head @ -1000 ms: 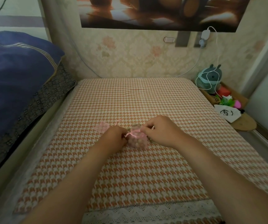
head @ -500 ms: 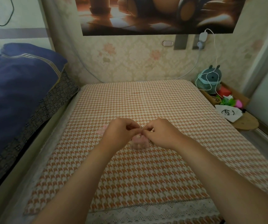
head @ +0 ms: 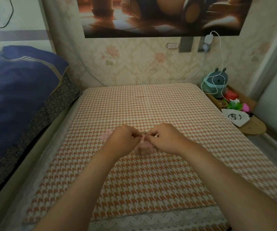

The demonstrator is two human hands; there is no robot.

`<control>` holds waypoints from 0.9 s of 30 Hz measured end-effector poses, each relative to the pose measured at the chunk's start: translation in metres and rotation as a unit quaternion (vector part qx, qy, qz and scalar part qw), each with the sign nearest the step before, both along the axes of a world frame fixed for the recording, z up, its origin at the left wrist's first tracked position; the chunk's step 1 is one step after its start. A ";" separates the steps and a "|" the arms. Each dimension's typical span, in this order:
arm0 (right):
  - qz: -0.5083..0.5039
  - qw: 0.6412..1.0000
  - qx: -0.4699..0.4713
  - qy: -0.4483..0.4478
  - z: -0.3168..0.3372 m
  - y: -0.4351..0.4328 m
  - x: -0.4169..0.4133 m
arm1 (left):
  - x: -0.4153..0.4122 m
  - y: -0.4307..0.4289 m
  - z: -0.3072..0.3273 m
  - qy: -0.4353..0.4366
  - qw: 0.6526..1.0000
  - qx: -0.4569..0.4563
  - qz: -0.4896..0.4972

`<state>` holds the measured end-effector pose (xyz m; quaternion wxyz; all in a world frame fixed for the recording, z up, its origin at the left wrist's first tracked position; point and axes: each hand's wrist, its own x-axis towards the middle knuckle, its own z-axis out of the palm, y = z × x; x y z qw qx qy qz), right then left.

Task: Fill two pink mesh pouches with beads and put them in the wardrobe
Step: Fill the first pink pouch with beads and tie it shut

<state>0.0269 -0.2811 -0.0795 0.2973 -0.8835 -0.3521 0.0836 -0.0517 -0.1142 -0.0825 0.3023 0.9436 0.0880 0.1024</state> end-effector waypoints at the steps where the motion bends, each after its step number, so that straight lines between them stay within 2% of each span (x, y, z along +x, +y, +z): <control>1: 0.006 1.000 0.020 0.015 0.001 0.001 0.000 | -0.001 0.001 0.002 -0.002 1.000 0.000 0.003; 4: 0.001 0.991 0.114 0.070 0.001 0.005 0.000 | -0.006 0.008 0.006 0.002 1.000 0.002 0.023; 6: -0.014 0.989 0.134 0.068 -0.003 0.007 0.003 | -0.011 0.015 0.005 0.015 0.999 0.008 0.036; 8: -0.017 0.993 0.104 0.046 -0.011 0.009 0.006 | -0.018 0.021 0.004 0.027 0.999 0.011 0.044; 13: -0.017 0.999 -0.040 -0.021 -0.028 0.015 0.006 | -0.028 0.031 0.005 0.025 0.998 0.004 0.055; 21: 0.034 0.980 -0.144 -0.135 -0.037 0.033 0.001 | -0.028 0.033 0.002 0.027 0.999 0.015 0.042; 25: 0.024 0.979 -0.139 -0.148 -0.045 0.039 0.007 | -0.027 0.035 0.001 0.030 0.999 0.005 0.033; 27: 0.010 0.987 -0.101 -0.124 -0.044 0.038 0.009 | -0.027 0.039 0.001 0.030 0.999 -0.002 0.033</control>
